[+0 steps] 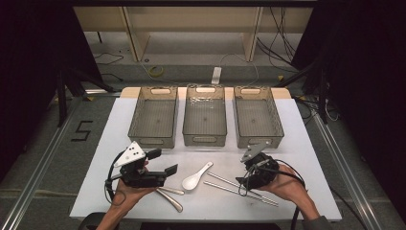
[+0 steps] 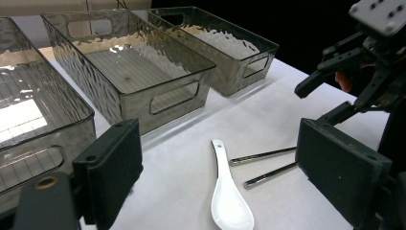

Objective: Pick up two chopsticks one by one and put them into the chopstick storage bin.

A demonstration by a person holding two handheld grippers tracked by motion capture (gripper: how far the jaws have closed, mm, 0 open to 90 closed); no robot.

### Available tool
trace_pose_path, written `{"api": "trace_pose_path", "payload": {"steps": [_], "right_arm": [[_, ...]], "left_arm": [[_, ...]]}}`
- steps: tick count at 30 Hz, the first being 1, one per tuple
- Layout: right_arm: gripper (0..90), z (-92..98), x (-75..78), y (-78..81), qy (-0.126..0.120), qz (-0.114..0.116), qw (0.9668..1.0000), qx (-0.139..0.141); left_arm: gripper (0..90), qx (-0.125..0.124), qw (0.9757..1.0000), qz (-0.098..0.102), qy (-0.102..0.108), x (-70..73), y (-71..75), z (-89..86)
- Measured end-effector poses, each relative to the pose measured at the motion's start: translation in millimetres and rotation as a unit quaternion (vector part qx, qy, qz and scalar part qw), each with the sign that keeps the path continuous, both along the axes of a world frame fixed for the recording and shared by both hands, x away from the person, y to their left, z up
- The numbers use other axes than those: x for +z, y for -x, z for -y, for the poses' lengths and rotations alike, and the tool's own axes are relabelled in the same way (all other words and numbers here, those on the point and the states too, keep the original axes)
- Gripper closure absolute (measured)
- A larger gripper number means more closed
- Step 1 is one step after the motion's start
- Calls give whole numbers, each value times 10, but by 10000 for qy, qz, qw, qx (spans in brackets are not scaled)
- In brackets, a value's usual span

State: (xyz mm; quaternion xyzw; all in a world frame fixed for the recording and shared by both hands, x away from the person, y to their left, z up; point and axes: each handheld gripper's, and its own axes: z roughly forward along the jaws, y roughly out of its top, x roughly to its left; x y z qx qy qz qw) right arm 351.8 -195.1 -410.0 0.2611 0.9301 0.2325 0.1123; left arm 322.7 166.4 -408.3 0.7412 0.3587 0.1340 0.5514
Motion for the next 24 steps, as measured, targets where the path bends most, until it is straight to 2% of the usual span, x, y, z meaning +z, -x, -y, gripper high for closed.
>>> {"api": "trace_pose_path", "payload": {"steps": [2,9,16,18,19,24], "right_arm": [[427,-20,-40,-25,208,-119,9997,39],[511,-80,-158,-83,620,-619,9961,101],[576,-89,-310,-135,905,-857,9920,213],[586,-90,-326,-139,921,-883,9916,229],[606,-100,-340,-133,991,-965,9901,225],[655,-126,-384,-127,1115,-1021,9880,316]], "left_arm": [[157,3,10000,-5,-3,-1,-1,2],[157,12,10000,-3,1,0,-1,-3],[157,1,10000,7,-14,3,3,-1],[157,9,10000,13,-8,4,2,-3],[157,7,10000,18,-8,5,3,-3],[157,-2,10000,26,-5,4,7,5]]}}
